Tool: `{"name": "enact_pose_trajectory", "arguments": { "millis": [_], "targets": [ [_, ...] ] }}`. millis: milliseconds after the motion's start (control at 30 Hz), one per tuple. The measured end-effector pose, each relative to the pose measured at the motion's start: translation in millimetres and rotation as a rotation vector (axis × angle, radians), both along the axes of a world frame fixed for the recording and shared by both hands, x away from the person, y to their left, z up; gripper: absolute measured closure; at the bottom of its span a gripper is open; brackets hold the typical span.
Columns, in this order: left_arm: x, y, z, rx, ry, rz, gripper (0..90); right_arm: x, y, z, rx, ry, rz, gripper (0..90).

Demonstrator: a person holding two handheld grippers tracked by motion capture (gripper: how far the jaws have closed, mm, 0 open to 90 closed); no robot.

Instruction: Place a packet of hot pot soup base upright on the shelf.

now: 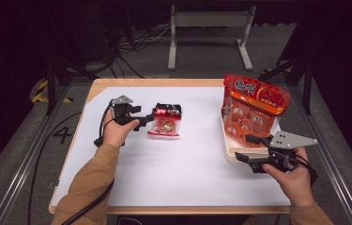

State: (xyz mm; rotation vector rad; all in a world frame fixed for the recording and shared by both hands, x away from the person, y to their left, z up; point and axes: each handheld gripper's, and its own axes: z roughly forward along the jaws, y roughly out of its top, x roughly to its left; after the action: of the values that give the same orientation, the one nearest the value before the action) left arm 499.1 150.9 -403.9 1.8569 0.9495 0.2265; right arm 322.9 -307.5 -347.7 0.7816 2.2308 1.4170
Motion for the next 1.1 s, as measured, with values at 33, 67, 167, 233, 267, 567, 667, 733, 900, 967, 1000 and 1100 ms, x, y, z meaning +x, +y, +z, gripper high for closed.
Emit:
{"name": "enact_pose_trajectory", "arguments": {
  "millis": [33,67,167,233,267,567,667,733,900,967,1000,1100],
  "targets": [
    [7.4,-4.0,-0.4,0.001,0.011,0.000,21.9,-0.2,0.0,0.1,0.003,0.001,0.002,27.1],
    [10.8,-5.5,-0.3,0.007,0.006,-0.001,22.5,-0.3,-0.1,0.1,0.003,0.000,0.003,27.2],
    [15.9,-8.0,-0.2,0.002,-0.007,0.003,23.2,-0.1,-0.9,0.0,0.001,-0.003,0.003,27.1],
    [21.0,-9.6,-1.0,-0.010,-0.006,0.004,23.1,0.3,-1.1,-0.6,0.005,0.000,0.003,27.2],
    [23.0,-10.2,-1.8,-0.017,-0.003,0.005,24.2,0.5,-0.6,-1.4,0.004,0.003,0.006,27.1],
    [42.5,-18.2,-12.8,-0.007,0.020,0.007,25.2,-0.8,3.5,-3.8,-0.004,0.004,0.016,27.2],
    [48.2,-18.6,-16.4,-0.015,0.028,0.013,25.0,-0.5,4.1,-6.2,-0.002,0.004,0.016,27.2],
    [51.1,-18.6,-18.8,-0.012,0.036,0.019,25.0,-0.5,4.2,-8.8,0.001,0.002,0.019,27.2],
    [57.9,-20.2,-21.2,0.002,0.030,0.018,25.0,-2.8,5.2,-14.2,0.003,0.005,0.031,27.2],
    [59.5,-23.3,-22.2,0.011,0.034,0.019,24.9,-3.0,5.7,-15.0,0.000,0.006,0.034,27.1],
    [60.3,-26.1,-23.2,0.018,0.039,0.020,24.6,-3.0,6.4,-15.4,0.000,0.008,0.035,27.2],
    [63.2,-33.6,-25.4,0.031,0.059,0.017,24.9,-2.2,9.1,-17.0,-0.001,0.011,0.046,27.1]
  ]
}}
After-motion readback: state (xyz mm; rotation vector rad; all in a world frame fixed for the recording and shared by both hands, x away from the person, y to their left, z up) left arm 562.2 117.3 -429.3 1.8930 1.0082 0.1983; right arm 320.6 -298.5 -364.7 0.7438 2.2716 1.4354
